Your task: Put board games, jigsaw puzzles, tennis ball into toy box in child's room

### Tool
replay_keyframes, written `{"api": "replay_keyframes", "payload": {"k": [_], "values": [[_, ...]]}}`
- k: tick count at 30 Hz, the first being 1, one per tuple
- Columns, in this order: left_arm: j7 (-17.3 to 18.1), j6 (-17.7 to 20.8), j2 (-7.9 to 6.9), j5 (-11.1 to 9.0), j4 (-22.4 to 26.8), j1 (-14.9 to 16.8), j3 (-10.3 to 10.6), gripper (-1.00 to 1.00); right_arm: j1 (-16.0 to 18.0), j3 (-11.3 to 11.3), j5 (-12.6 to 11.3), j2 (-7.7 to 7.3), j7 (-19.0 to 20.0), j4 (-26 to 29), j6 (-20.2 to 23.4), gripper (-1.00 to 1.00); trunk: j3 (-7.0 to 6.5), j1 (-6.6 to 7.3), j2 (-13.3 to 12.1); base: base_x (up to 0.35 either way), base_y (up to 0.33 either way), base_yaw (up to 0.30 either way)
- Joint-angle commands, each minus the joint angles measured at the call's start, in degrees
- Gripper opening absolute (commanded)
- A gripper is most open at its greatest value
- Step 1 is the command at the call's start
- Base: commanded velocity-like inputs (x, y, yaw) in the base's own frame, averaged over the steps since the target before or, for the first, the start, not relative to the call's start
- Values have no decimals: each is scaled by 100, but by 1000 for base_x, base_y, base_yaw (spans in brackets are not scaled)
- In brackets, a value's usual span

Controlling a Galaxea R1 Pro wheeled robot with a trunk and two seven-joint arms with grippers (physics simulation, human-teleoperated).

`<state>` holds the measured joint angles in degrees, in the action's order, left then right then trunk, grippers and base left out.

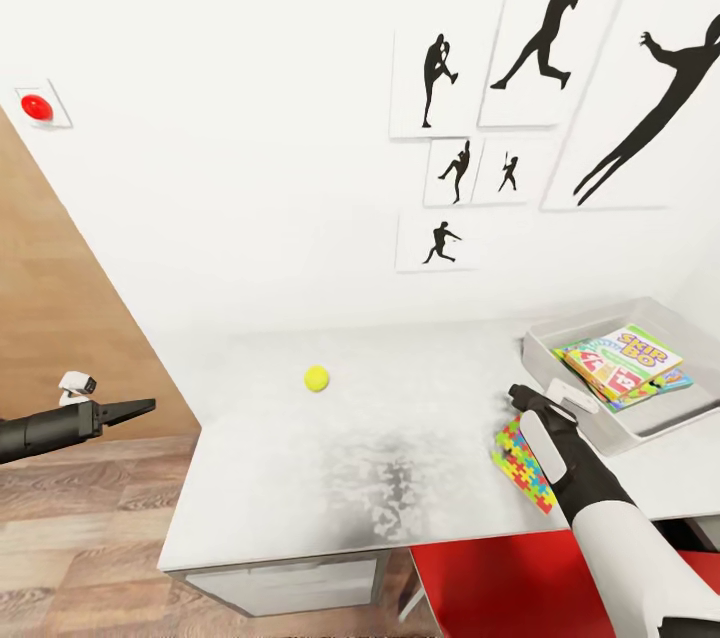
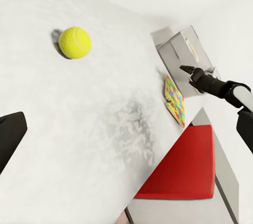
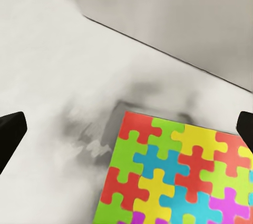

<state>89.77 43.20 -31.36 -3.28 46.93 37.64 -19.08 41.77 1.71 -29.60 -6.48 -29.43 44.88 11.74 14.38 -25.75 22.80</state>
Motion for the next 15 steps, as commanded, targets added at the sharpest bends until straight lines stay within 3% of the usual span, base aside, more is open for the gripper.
{"api": "replay_keyframes", "payload": {"k": [1,15], "values": [[23,61,-1,3,0,5,1,100,5,-4,-28,-12,-28,9,30,100,18,-3,12,0,0,0],[23,60,-1,3,0,6,1,100,5,-4,-28,-89,-28,-5,30,100,126,-3,12,0,0,0]]}}
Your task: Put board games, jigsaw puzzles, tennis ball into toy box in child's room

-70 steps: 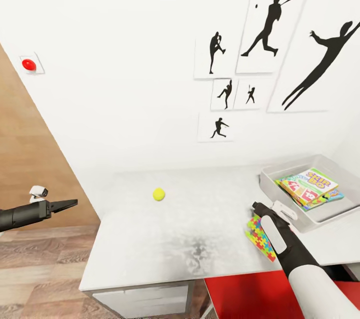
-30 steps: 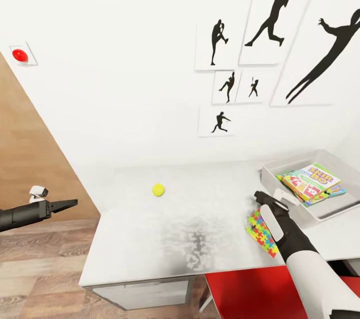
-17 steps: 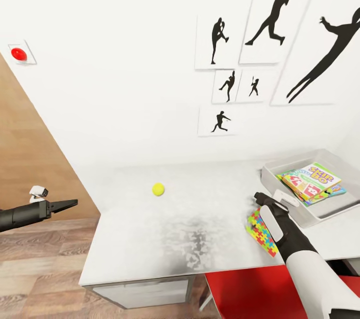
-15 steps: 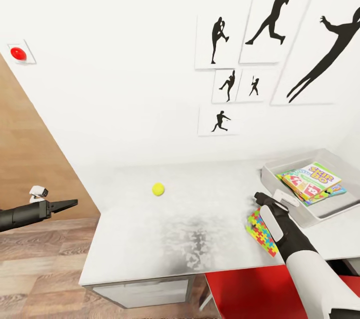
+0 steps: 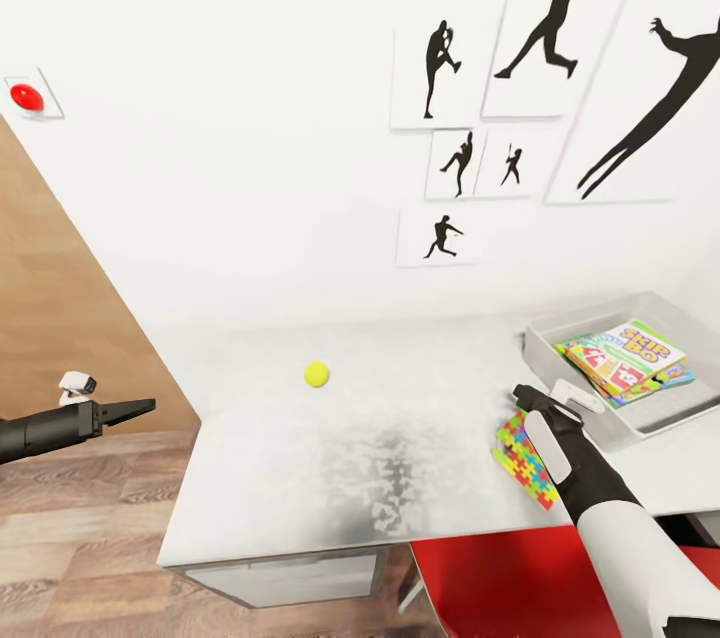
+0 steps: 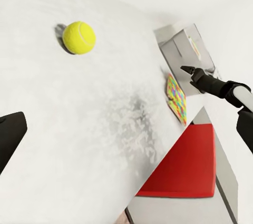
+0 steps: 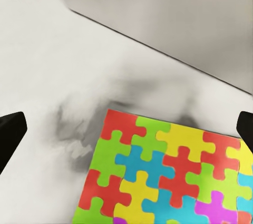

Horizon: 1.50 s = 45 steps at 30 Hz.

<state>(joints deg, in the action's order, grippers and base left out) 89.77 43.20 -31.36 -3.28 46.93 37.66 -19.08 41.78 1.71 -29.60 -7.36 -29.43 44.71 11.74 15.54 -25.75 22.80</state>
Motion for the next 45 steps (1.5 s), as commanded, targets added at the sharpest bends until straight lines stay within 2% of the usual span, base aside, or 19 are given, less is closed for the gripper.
{"api": "replay_keyframes", "payload": {"k": [1,45], "values": [[23,60,-1,3,0,4,0,100,4,-4,-28,-2,-28,12,30,100,15,-3,11,0,0,0],[23,61,1,3,0,3,0,100,105,-3,-24,-10,-28,6,30,100,258,-3,11,0,0,0]]}}
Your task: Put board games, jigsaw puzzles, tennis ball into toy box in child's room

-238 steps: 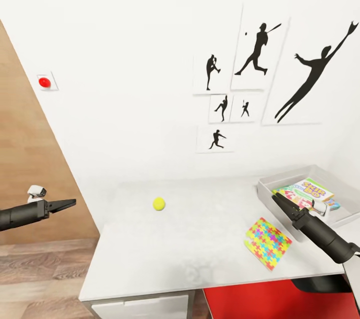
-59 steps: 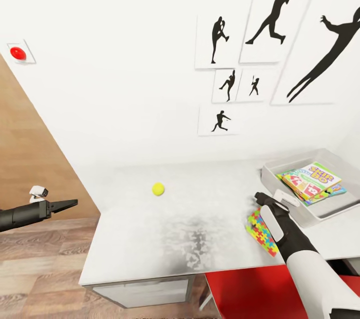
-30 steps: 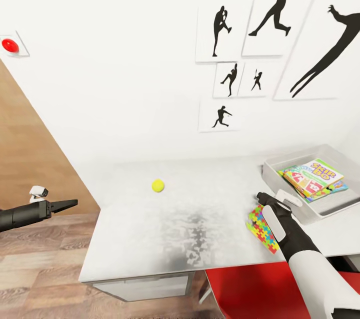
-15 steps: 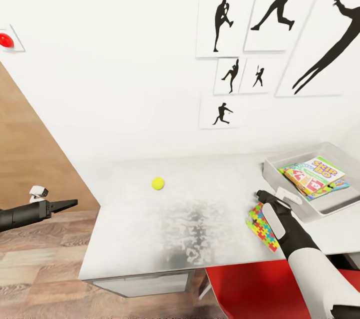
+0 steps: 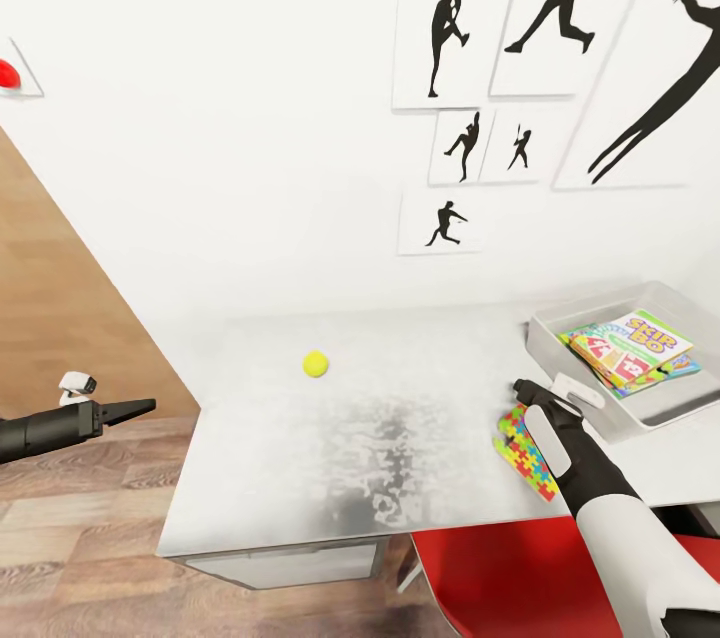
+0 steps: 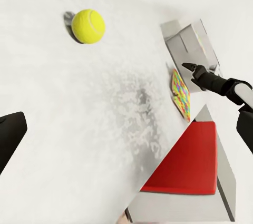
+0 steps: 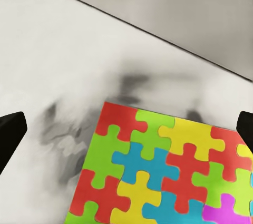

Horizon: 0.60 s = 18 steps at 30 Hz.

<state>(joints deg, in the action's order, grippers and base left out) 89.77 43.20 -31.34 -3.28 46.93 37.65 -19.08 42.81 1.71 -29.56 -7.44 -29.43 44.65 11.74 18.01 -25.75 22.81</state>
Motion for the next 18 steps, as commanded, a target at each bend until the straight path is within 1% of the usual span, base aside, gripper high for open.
{"api": "replay_keyframes", "payload": {"k": [1,18], "values": [[23,59,0,3,0,4,1,100,3,-4,-27,-2,-28,14,30,100,11,-3,11,0,0,0],[23,57,1,3,0,4,1,100,16,4,-24,-3,-28,17,24,100,12,-3,11,0,0,0]]}}
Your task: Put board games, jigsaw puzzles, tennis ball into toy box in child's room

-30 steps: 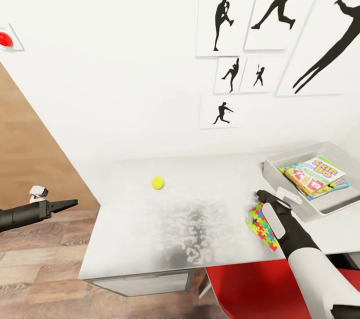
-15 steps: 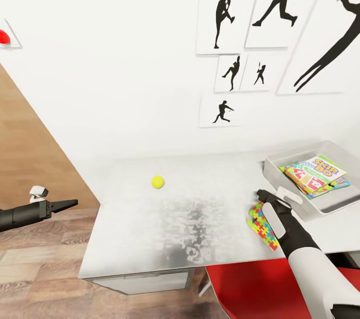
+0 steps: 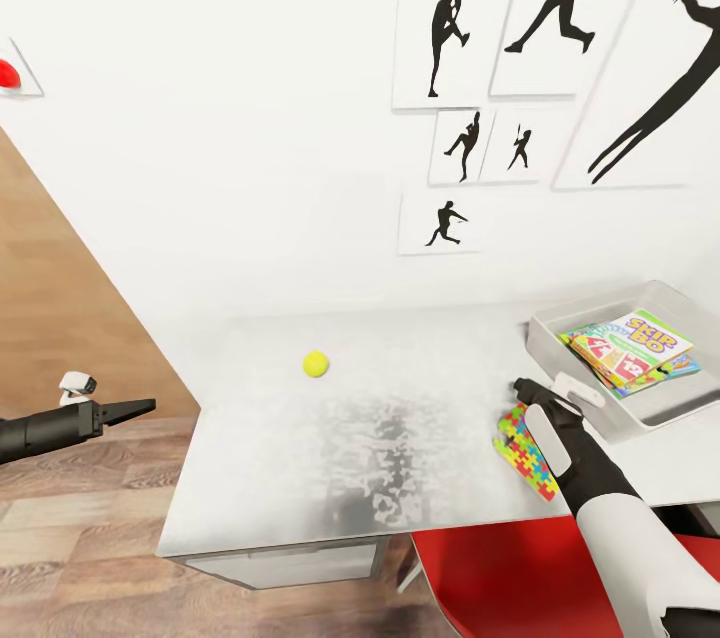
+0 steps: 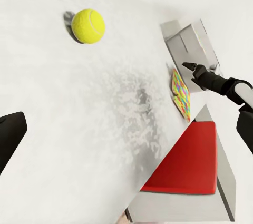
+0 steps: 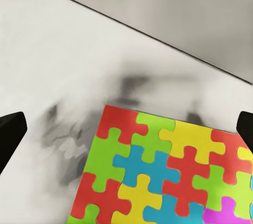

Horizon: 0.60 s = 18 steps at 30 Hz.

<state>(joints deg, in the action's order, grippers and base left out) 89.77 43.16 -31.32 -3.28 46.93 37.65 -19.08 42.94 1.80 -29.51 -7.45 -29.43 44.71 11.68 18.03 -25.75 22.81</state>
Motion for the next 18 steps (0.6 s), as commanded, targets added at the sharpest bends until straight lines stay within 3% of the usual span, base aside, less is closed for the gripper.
{"api": "replay_keyframes", "payload": {"k": [1,7,13,18], "values": [[23,61,-2,3,0,2,0,100,3,-4,-28,-2,-30,12,29,100,10,-3,11,0,0,0],[23,61,-5,7,0,4,0,100,122,-10,-28,-2,-30,-58,-25,100,10,-3,11,0,0,0],[23,61,-3,12,0,5,0,100,222,-14,-21,-2,-28,-464,-446,100,10,-3,11,0,0,0],[23,66,0,12,0,4,0,100,237,-20,-20,-2,-28,-540,-524,100,10,-3,11,0,0,0]]}}
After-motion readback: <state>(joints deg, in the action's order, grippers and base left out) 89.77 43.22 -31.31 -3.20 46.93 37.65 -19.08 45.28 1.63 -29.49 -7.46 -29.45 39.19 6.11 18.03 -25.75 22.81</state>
